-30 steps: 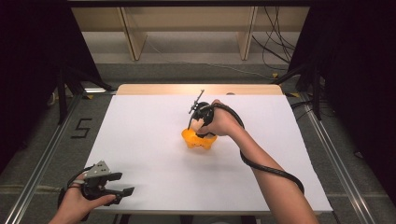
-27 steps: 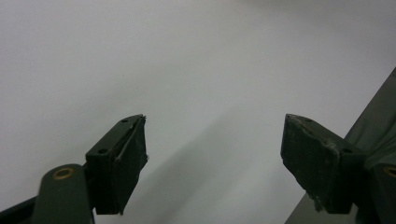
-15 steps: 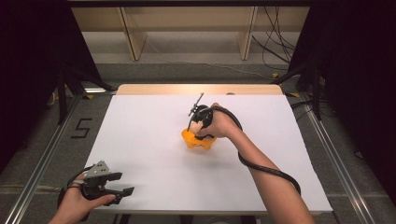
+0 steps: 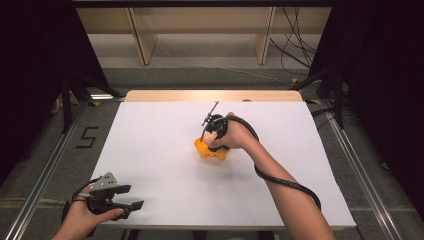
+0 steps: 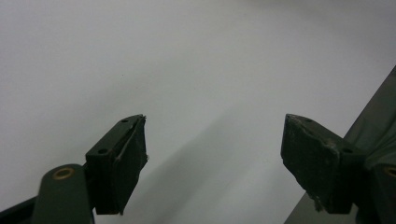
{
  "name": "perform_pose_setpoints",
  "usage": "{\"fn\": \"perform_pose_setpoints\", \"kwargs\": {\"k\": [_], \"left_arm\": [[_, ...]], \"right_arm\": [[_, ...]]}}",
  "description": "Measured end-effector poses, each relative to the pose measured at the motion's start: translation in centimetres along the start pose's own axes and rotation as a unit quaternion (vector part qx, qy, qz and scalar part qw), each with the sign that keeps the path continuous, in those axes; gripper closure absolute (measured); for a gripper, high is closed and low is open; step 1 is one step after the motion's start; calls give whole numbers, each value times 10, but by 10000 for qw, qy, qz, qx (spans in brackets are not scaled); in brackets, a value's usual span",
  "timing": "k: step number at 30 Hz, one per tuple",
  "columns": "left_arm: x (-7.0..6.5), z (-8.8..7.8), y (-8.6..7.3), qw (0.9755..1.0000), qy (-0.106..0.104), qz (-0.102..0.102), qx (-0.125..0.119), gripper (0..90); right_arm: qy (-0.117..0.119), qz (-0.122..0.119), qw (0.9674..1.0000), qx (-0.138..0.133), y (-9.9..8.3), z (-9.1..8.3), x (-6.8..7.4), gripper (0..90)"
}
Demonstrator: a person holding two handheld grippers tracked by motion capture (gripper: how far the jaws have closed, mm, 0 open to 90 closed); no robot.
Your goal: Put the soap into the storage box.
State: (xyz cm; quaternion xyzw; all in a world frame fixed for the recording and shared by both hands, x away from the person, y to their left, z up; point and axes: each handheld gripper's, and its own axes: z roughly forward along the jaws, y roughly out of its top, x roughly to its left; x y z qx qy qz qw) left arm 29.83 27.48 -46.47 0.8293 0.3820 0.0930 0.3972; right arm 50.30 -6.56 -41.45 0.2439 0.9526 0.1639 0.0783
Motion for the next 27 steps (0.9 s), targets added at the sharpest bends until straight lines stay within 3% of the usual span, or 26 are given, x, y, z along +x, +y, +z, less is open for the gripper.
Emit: {"fn": "perform_pose_setpoints", "kwargs": {"k": [3,5,6,7,11,13,15,16,17,18,20,22,26,27], "left_arm": [[0,0,0,10000,-2,6,1,221],[0,0,0,10000,-5,12,-2,221],[0,0,0,10000,-8,18,3,221],[1,0,0,9999,42,120,40,221],[2,0,1,9998,48,183,48,221],[0,0,0,10000,9,-27,65,221],[0,0,0,10000,21,-20,58,221],[1,0,1,9999,11,108,23,221],[1,0,0,10000,17,92,20,221],[2,0,0,9999,44,132,14,222],[1,0,0,10000,19,87,4,221],[2,-1,1,9998,49,174,48,221],[0,-1,1,10000,24,87,-22,223],[1,-1,1,9999,61,135,-49,223]], "right_arm": [[51,-8,10000,9,0,0,0,330],[39,-158,9999,-54,1,1,-2,329],[81,31,10000,-1,0,1,0,357],[90,40,9999,-26,0,0,0,361],[94,38,9999,-127,1,-3,0,388],[50,67,9997,-224,0,-8,0,420],[42,96,9996,-243,-1,-10,0,432],[-1,17,9995,-301,-2,-12,-1,457],[5,121,9994,-325,-4,-14,1,473],[-51,178,9985,-510,-8,-21,2,521],[-86,223,9976,-650,-11,-25,3,544],[-169,388,9959,-799,-19,-33,6,593],[-283,487,9943,-900,-45,-42,13,695],[-278,387,9942,-965,-60,-43,16,740]]}}
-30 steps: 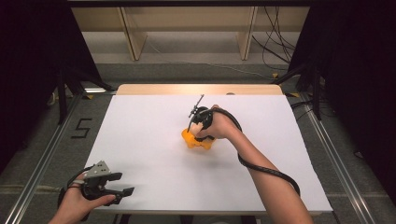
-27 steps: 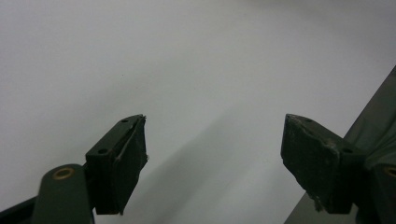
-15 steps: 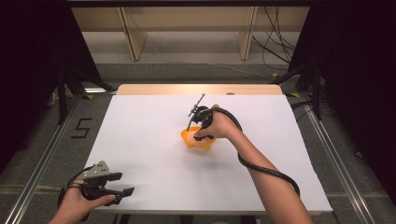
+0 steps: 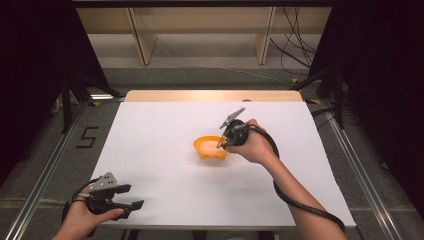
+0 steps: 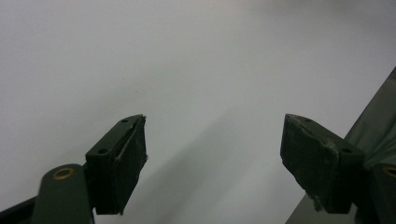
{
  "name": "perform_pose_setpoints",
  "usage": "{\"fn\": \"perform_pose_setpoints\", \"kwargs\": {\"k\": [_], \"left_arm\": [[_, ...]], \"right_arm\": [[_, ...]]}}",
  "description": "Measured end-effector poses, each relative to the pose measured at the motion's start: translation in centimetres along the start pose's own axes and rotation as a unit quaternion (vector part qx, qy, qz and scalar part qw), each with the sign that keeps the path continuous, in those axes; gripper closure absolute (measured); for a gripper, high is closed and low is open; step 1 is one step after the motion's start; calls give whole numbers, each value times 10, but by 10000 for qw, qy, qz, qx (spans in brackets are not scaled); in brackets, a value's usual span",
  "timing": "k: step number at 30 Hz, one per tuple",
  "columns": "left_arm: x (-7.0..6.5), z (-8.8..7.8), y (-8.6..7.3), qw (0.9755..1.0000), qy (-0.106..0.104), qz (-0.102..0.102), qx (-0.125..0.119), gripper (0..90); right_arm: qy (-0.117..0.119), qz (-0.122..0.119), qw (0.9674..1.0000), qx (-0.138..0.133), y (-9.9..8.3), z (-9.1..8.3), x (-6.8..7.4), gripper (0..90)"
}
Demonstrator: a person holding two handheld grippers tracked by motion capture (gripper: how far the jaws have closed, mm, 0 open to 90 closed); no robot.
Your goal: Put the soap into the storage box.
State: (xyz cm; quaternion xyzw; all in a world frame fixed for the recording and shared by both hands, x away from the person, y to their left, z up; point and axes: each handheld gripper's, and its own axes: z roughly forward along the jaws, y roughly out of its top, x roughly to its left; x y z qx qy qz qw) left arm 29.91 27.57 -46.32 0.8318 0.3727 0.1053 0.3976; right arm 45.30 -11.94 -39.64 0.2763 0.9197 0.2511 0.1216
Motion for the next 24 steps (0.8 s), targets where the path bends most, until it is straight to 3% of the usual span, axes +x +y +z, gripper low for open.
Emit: {"fn": "perform_pose_setpoints", "kwargs": {"k": [3,4,6,8,9,10,11,12,15,16,19,20,21,24], "left_arm": [[-2,0,0,9999,-45,-108,-50,224],[-1,0,0,10000,-35,-43,11,224],[-1,0,0,10000,-32,-57,2,224],[-1,0,0,10000,-20,-66,2,224],[-1,0,0,10000,-20,-66,2,225],[-1,0,0,10000,-14,-71,-1,224],[-1,1,0,9999,-15,-136,-51,224],[-1,1,0,9999,-14,-150,-51,225],[-2,2,0,9997,-22,-211,-107,226],[-1,1,0,9998,-18,-189,-94,226],[0,0,0,9999,-31,-126,5,228],[-1,2,0,9996,-34,-270,-84,228],[0,2,0,9998,-17,-152,-85,228],[0,2,0,9998,-15,-156,-83,228]], "right_arm": [[-116,185,9998,-32,-18,-6,5,764],[-106,330,9993,-107,-38,-7,10,769],[-94,353,9993,-79,-57,-10,13,768],[-145,544,9983,-113,-76,-11,19,763],[-145,544,9983,-113,-76,-11,19,763],[-151,615,9977,-223,-94,-11,22,754],[-151,615,9977,-223,-94,-11,22,754],[-274,821,9958,-300,-109,-10,28,740],[-292,818,9958,-280,-119,-11,30,716],[-398,1016,9933,-387,-126,-12,33,709],[-361,1115,9926,-313,-130,-14,34,685],[-333,1148,9923,-313,-132,-13,35,657],[-339,1142,9924,-314,-132,-12,35,647],[-315,1179,9920,-323,-131,-10,34,620]]}}
